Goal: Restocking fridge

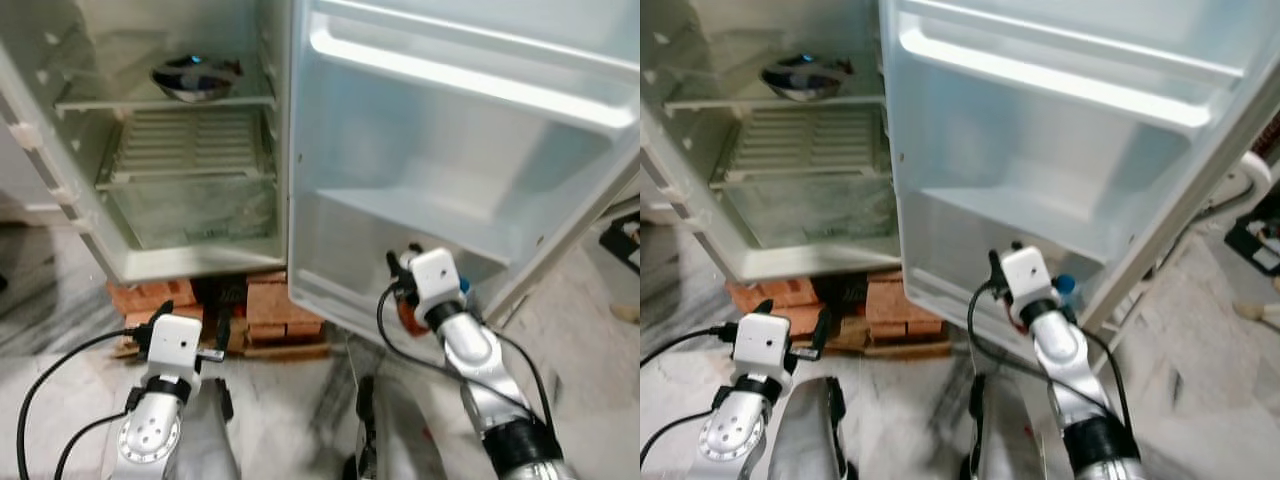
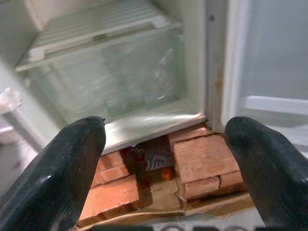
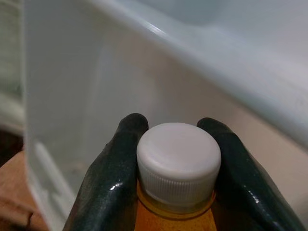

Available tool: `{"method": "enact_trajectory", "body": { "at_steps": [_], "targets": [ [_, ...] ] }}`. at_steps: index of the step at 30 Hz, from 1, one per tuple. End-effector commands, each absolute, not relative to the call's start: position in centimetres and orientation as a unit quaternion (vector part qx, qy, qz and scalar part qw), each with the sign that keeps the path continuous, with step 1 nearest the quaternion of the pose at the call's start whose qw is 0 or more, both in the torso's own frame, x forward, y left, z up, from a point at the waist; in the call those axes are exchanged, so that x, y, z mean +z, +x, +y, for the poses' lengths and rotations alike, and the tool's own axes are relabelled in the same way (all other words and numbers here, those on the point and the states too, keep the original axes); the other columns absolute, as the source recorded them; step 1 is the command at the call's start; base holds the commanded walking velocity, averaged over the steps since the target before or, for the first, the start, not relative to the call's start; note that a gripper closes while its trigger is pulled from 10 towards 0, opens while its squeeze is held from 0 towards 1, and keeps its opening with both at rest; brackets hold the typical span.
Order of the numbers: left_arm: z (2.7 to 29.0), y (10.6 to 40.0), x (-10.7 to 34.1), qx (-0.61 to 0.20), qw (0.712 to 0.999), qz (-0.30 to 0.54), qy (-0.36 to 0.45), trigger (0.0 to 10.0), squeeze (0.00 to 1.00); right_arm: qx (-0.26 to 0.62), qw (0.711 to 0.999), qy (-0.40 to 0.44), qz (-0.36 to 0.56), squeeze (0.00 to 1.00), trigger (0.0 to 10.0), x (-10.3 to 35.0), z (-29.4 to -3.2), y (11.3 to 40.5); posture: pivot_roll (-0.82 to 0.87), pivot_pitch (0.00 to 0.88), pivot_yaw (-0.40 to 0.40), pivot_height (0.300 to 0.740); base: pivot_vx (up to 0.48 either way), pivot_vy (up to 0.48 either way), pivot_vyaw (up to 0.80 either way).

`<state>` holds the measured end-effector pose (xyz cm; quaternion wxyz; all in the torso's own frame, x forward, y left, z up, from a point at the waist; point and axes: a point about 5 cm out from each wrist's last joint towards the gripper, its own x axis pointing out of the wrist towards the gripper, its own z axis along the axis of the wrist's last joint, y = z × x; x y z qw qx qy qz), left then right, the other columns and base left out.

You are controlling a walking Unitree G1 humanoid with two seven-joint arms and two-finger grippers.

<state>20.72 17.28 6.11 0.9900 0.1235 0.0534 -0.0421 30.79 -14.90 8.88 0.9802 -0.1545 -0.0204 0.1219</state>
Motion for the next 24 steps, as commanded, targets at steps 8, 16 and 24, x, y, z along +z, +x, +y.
{"method": "enact_trajectory", "body": {
  "at_steps": [8, 16, 24],
  "targets": [
    [16.9, 20.2, 8.7, -0.066, 0.982, 0.018, 0.178, 10.0, 0.0, 0.105, 0.98, -0.149, -0.078, 0.0, 10.0, 11.7, -13.8, 33.9, 0.1, 0.195, -0.084, 0.567, 0.0, 0.0, 0.0],
    [17.3, 19.4, 9.3, -0.063, 0.979, 0.02, 0.192, 10.0, 0.0, 0.083, 0.982, -0.17, -0.023, 0.0, 10.0, 9.9, -13.8, 35.1, 0.15, 0.236, -0.095, 0.567, 0.0, 0.0, 0.0],
    [17.5, 18.1, 9.7, -0.056, 0.978, 0.031, 0.199, 10.0, 0.0, 0.014, 0.984, -0.175, 0.042, 0.0, 10.0, 9.2, -15.3, 36.2, 0.17, 0.261, -0.104, 0.567, 0.0, 0.0, 0.0]
  ]
}}
